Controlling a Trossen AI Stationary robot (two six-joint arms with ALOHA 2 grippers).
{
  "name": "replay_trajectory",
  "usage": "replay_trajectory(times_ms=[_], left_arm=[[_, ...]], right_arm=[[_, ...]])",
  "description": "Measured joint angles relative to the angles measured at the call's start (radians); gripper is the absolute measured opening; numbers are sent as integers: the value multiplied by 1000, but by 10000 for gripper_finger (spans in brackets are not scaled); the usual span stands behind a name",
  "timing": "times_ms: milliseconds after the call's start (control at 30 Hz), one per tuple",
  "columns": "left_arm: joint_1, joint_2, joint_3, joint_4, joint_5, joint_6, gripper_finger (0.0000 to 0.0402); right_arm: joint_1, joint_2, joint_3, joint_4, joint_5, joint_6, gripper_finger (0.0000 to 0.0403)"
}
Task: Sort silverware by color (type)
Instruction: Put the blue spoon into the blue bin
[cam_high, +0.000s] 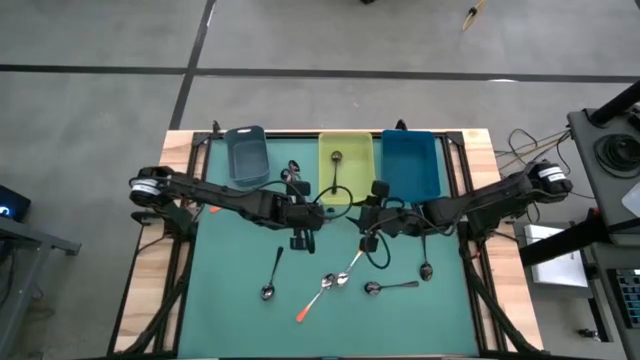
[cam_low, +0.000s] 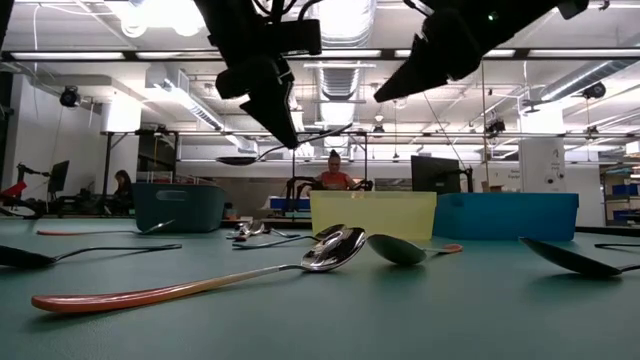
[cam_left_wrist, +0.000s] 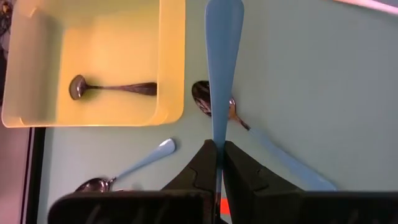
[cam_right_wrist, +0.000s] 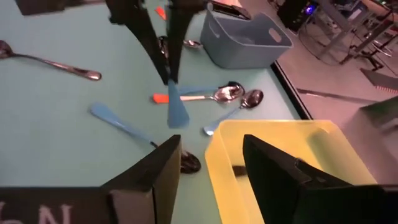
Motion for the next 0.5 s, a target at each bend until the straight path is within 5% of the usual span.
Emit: replay_trajectory(times_ms=[167,267,500], left_arm=[[0,3,0,27,0,3,0],[0,3,-1,24,0,3,0],[0,3,-1,18,0,-2,0]], right_arm=[[-2,75,77,-48,-2,-4,167],[-2,117,150,-155,85,-23,165],[-1,200,266,-286,101,-12,119]])
